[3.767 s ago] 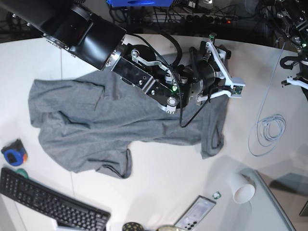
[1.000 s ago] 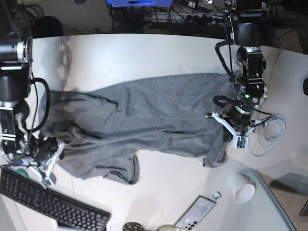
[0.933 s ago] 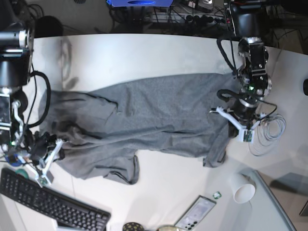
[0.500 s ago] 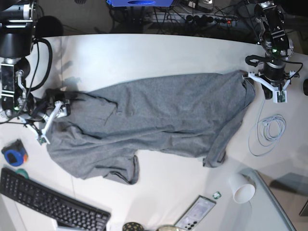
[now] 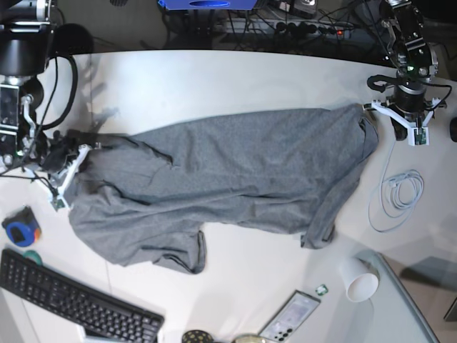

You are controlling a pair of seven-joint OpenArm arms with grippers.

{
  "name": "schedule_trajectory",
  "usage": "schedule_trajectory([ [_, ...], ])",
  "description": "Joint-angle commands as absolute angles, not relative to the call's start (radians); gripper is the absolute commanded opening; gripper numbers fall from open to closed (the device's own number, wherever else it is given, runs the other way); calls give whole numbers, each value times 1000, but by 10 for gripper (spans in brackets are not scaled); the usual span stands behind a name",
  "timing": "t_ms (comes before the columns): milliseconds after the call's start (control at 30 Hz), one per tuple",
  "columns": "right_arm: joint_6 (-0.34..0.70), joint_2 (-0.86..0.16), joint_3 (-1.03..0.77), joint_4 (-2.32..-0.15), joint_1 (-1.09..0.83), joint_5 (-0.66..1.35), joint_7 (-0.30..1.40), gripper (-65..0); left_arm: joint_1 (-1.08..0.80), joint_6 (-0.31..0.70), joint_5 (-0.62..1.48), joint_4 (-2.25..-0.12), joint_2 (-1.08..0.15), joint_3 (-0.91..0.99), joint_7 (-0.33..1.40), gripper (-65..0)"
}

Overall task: Layout the t-shirt on the table in an organized manner, then fold the t-shirt properly
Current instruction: 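Release the shirt end with the right gripper and lift it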

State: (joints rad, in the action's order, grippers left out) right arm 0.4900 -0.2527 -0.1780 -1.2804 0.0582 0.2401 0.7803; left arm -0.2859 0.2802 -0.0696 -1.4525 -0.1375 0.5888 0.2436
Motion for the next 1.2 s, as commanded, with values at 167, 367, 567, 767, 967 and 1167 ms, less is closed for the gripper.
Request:
schedule_trajectory([
  [167,618,-257,-260,-1570,-36,245,952,-650,-282,272,-62,-1475,-145,585,220,-650],
  [367,698,-257,-312,-1713,-168,245,1046,-650,-282,272,-62,-1477,-125,585,220,-650],
  [567,698,-255,-294,-1785,-280,243,1070,-647,-275,272,-62,-1477,-127,585,220,-650],
  [767,698,-259,-217,-1682,-260,242,1070,-494,-272,272,-62,-1492,-131,587,222,-650],
  [967,698,-263,-205,-1975,-291,237,1072,-336,-315,272,-62,-1612,-124,585,223,-650],
  [1167,698,-220,107,-1796,-71,239,1035,-323,-291,272,-70,-1524,-117,561,222,-650],
])
